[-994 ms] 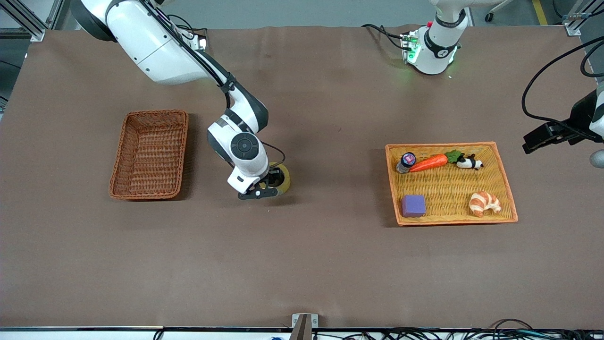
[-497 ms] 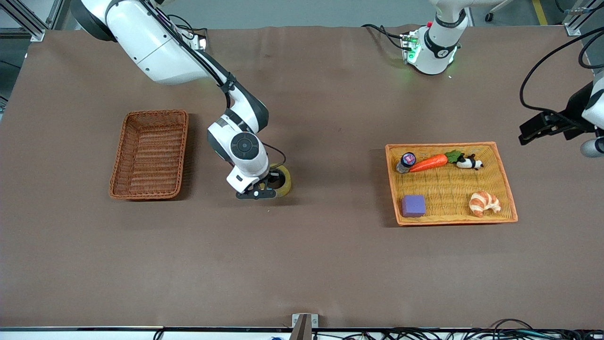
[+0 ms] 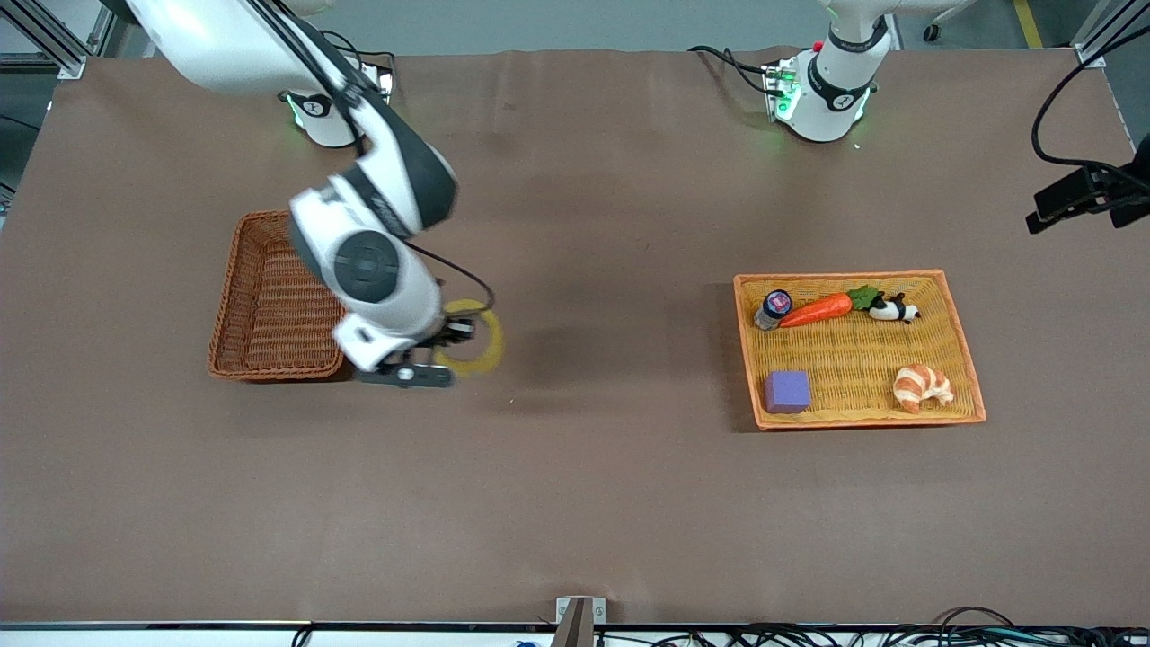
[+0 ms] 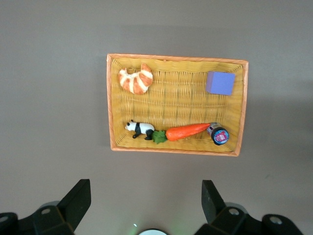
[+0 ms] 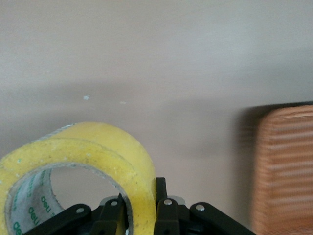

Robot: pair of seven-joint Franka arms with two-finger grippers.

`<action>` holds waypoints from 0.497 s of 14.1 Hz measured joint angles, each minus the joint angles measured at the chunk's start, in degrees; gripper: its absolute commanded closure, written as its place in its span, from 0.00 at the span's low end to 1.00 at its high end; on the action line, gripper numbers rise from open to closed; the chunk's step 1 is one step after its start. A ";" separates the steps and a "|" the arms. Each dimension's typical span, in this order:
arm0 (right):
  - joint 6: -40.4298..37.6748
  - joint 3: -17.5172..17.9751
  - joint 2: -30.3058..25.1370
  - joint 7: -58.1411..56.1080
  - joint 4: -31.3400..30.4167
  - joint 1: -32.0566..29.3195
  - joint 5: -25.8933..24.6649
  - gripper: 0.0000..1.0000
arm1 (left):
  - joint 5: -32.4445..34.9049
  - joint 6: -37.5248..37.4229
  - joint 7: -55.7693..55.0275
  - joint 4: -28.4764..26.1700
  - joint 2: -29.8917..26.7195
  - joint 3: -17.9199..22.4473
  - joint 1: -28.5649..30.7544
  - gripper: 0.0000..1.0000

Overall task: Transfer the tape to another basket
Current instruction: 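Lift the tape roll with the right gripper over the brown basket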

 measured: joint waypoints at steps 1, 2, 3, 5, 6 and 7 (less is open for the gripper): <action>-3.01 -3.88 -2.98 -4.97 -0.07 -0.22 2.21 1.00 | 0.00 -0.16 -0.74 -0.05 -0.60 -0.05 -0.22 0.00; -5.42 -7.59 -5.20 -10.12 -0.20 -0.46 3.23 1.00 | 0.00 -0.24 -0.93 -0.12 -1.06 -0.02 -0.19 0.00; -7.24 -11.15 -6.71 -15.72 -0.49 -0.67 3.70 1.00 | 0.00 -0.24 -0.94 -0.15 -1.41 0.04 -0.11 0.00; -8.69 -17.73 -8.17 -26.48 -2.09 -0.94 4.06 1.00 | 0.00 -0.32 -0.94 -0.20 -1.96 0.06 -0.08 0.00; -8.65 -20.26 -8.41 -30.67 -3.39 -1.06 4.09 1.00 | 0.00 -0.46 -0.94 -0.20 -2.17 0.02 -0.16 0.00; -8.32 -22.44 -8.60 -34.23 -4.95 -1.12 4.10 1.00 | 0.00 -0.51 -0.94 -0.21 -2.30 -0.02 -0.28 0.00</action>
